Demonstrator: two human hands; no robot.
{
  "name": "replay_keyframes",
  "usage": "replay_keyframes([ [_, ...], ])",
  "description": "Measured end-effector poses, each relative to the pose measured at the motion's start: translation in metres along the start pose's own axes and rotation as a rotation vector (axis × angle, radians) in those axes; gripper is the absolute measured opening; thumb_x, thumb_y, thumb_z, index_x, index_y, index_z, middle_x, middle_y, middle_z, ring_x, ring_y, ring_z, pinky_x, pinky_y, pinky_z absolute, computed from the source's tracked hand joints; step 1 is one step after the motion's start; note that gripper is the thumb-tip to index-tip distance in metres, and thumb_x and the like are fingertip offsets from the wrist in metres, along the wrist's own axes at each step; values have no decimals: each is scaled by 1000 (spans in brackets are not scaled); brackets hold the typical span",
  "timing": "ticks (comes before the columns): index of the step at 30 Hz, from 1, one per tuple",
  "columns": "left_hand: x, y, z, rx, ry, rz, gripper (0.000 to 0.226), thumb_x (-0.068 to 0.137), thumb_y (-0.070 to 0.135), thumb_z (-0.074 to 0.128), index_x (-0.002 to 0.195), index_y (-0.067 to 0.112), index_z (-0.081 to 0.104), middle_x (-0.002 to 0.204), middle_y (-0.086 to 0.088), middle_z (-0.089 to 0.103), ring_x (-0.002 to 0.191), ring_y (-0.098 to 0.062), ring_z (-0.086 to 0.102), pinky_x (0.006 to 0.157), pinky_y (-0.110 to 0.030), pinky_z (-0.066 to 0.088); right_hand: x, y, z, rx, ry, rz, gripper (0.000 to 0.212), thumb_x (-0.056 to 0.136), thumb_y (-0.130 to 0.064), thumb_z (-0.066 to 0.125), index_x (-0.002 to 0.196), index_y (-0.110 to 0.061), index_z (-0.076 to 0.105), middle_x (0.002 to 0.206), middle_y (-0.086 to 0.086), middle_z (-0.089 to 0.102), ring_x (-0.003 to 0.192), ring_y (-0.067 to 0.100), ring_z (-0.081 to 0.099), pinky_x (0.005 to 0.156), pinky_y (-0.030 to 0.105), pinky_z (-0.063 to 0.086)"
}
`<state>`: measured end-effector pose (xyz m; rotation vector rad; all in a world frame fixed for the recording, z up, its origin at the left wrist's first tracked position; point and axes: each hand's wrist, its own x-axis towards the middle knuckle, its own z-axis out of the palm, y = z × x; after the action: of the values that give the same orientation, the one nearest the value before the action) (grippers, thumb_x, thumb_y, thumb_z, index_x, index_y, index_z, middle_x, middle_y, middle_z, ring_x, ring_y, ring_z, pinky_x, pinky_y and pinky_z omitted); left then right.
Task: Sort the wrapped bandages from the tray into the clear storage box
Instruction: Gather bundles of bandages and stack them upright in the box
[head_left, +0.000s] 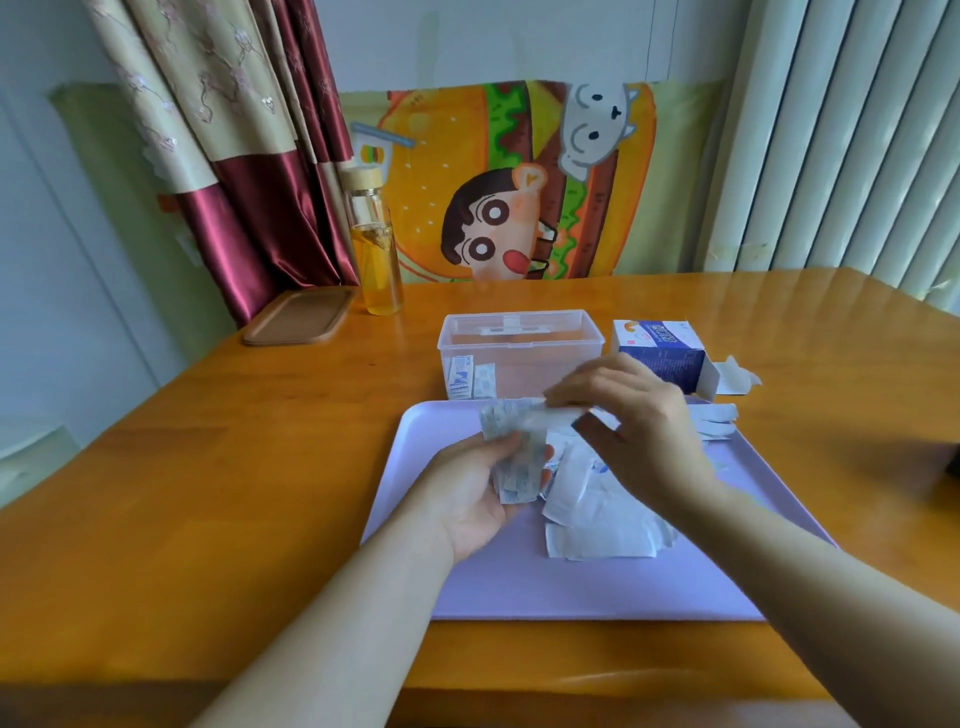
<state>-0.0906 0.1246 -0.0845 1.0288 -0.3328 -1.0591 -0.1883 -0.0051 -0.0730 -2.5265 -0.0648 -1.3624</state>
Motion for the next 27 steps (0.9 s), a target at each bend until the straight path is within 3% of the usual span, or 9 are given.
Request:
replay_keyframes([
  [2, -3, 6, -5, -13, -56, -79, 27, 99, 25, 42, 110, 11, 63, 88, -6, 72, 73, -16, 70, 63, -25, 56, -7, 8, 2, -108, -121, -258, 14, 88, -11, 59, 85, -7, 72, 90, 1, 69, 94, 22, 58, 78, 29, 49],
  [4, -5, 10, -14, 35, -86, -129, 37, 100, 34, 37, 114, 11, 63, 99, -8, 71, 84, -18, 69, 71, -27, 56, -11, 13, 5, -159, -169, -359, 22, 93, -17, 54, 85, -9, 73, 92, 4, 68, 94, 25, 54, 75, 34, 49],
  [11, -7, 13, -26, 197, -50, 7, 22, 94, 3, 45, 105, 4, 64, 89, -10, 70, 70, -17, 69, 59, -25, 55, -4, 16, 17, -183, -181, -405, 15, 89, -16, 59, 89, -13, 74, 85, 6, 62, 81, 21, 48, 65, 31, 45],
  [14, -8, 23, -36, 325, 87, 87, 22, 93, -1, 48, 108, 6, 62, 93, -9, 68, 73, -16, 65, 62, -25, 54, -1, 6, 24, -42, -158, -97, 11, 85, -13, 61, 84, -11, 73, 80, 3, 59, 76, 17, 46, 66, 27, 40],
  [17, -3, 29, -60, 798, 275, 174, 38, 93, 3, 52, 129, 13, 50, 114, -5, 64, 90, -16, 66, 76, -30, 55, 4, -1, 31, 361, -218, 573, 5, 84, -12, 67, 80, -9, 67, 77, 11, 66, 69, 12, 55, 69, 34, 48],
  [19, -2, 27, -69, 1022, 316, 143, 57, 91, 10, 57, 143, 17, 35, 132, -7, 55, 109, -21, 60, 92, -37, 50, 2, 0, 35, 593, -291, 860, 8, 83, -14, 68, 90, -11, 69, 85, 11, 71, 73, 16, 65, 76, 38, 54],
  [23, -7, 15, -61, 1421, 378, 92, 75, 92, 22, 58, 151, 18, 11, 149, -5, 32, 126, -24, 43, 97, -32, 39, -1, -3, 39, 886, -310, 1098, 18, 83, -10, 67, 101, -6, 66, 94, 14, 70, 84, 25, 66, 81, 38, 54],
  [25, -10, 14, -55, 1610, 440, 126, 69, 94, 30, 54, 150, 17, 15, 150, -3, 22, 131, -25, 33, 100, -33, 37, -2, -4, 39, 980, -327, 1138, 18, 86, -8, 63, 103, -2, 64, 94, 14, 69, 85, 24, 65, 82, 35, 53],
  [27, -12, 17, -47, 1667, 479, 259, 54, 96, 35, 48, 144, 19, 32, 144, 2, 28, 127, -23, 32, 101, -32, 36, -3, -5, 38, 1068, -350, 1162, 19, 89, -8, 58, 105, 0, 64, 92, 13, 69, 84, 21, 65, 79, 30, 53],
])
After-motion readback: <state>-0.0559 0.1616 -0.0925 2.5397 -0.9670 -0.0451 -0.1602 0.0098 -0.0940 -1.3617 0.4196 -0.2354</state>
